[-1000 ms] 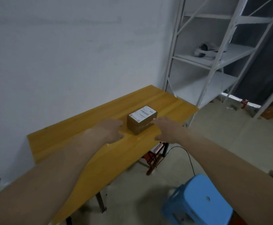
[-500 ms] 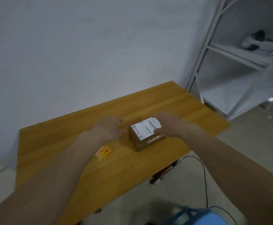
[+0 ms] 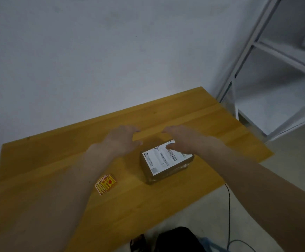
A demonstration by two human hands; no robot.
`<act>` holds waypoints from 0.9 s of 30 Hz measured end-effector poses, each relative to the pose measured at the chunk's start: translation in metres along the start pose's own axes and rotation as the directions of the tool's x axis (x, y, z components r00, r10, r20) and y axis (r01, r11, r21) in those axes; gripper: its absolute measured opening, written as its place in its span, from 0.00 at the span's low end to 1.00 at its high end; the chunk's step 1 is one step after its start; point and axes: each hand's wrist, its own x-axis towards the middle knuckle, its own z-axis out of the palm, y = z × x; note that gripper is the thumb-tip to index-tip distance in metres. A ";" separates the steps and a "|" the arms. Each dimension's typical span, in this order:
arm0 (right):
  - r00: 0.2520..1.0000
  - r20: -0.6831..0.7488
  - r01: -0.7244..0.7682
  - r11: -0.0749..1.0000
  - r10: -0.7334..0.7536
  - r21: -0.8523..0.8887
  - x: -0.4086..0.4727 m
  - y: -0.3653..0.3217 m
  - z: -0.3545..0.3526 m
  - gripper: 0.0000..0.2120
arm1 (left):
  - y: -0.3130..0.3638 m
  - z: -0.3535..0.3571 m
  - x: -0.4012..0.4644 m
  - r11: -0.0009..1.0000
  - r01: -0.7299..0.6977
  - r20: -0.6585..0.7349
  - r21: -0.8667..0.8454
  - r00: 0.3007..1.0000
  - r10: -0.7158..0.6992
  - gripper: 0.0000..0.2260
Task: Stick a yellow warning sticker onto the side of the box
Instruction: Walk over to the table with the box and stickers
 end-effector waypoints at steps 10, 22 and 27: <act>0.984 -0.018 0.175 0.985 -0.175 -0.003 0.063 0.055 -0.011 0.25 | 0.036 0.030 0.063 0.994 0.105 -0.034 0.025 0.994 -0.104 0.23; 0.957 -0.026 0.281 0.946 -0.288 -0.162 0.170 0.138 0.054 0.24 | 0.009 0.110 0.152 0.934 0.350 -0.270 -0.077 0.894 -0.357 0.21; 0.919 -0.135 0.345 0.922 -0.370 -0.175 0.194 0.127 0.088 0.23 | -0.021 0.148 0.154 0.900 0.401 -0.398 -0.169 0.808 -0.434 0.19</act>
